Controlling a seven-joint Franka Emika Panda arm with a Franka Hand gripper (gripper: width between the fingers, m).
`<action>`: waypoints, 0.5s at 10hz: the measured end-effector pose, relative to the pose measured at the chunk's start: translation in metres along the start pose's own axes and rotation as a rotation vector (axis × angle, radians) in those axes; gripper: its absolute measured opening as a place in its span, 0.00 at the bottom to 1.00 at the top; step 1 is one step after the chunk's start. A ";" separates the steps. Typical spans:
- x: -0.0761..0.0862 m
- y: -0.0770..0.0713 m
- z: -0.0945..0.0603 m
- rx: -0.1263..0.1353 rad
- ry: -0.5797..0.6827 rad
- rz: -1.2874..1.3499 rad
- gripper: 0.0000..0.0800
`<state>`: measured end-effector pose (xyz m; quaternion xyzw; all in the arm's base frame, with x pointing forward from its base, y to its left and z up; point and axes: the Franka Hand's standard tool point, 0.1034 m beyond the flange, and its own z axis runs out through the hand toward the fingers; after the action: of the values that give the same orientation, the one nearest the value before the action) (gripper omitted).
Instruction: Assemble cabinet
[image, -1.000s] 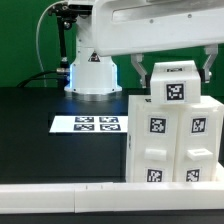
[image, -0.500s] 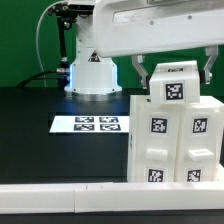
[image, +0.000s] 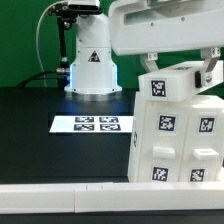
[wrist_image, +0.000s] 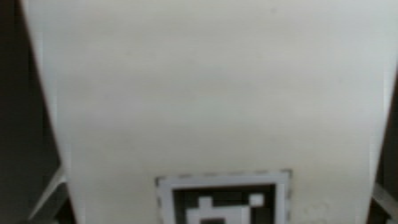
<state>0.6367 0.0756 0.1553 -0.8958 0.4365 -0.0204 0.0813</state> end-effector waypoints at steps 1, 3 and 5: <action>0.001 0.000 0.001 0.004 0.004 0.006 0.70; 0.003 -0.001 0.002 0.012 0.012 0.007 0.70; 0.006 0.001 0.003 0.018 0.022 -0.016 0.70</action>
Offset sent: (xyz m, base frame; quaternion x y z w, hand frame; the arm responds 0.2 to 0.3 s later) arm -0.0019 -0.0009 -0.0044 -0.0018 0.0048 0.0044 1.0000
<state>0.6394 0.0708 0.1521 -0.8983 0.4299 -0.0350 0.0843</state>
